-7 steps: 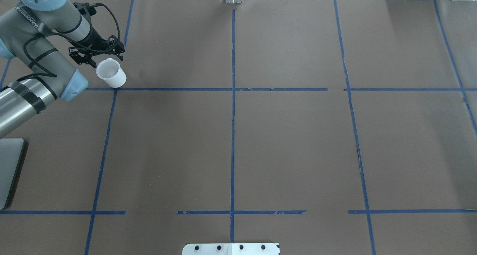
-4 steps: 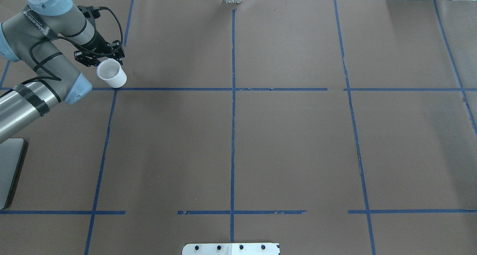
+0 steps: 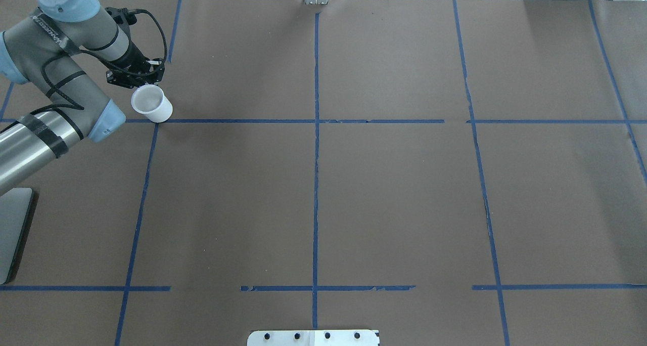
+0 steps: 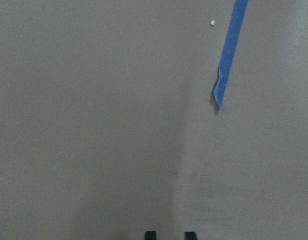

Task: Place cup on laptop
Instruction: 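Close the left gripper on the white cup's rim, then lift the cup with the left gripper and carry it toward the laptop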

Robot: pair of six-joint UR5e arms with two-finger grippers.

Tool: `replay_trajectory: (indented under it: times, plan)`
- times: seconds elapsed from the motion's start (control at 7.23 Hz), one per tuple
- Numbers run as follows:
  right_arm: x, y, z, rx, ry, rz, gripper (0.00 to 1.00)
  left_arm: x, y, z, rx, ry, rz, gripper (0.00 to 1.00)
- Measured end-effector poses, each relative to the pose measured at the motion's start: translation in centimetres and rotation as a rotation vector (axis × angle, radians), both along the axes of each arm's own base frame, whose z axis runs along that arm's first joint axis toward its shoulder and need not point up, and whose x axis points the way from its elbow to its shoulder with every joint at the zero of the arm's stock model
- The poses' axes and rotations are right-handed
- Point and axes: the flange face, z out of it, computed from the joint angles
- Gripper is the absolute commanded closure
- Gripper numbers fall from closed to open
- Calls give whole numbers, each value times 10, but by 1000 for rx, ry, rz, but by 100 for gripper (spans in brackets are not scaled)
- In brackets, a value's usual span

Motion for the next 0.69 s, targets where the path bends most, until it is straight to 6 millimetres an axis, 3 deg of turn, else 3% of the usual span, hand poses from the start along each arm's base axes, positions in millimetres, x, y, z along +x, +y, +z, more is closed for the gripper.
replay_trajectory:
  times: [0.28, 0.41, 0.55, 0.69]
  plan:
    - [0, 0, 0, 0, 0, 0, 0, -11, -2, -13, 37, 6, -3, 100]
    - [0, 0, 0, 0, 0, 0, 0, -33, 4, -25, 76, 21, -12, 100]
    - [0, 0, 0, 0, 0, 0, 0, -61, 27, -29, 114, 34, -15, 100]
    - [0, 0, 0, -1, 0, 0, 0, -91, 65, -24, 154, 32, 8, 100]
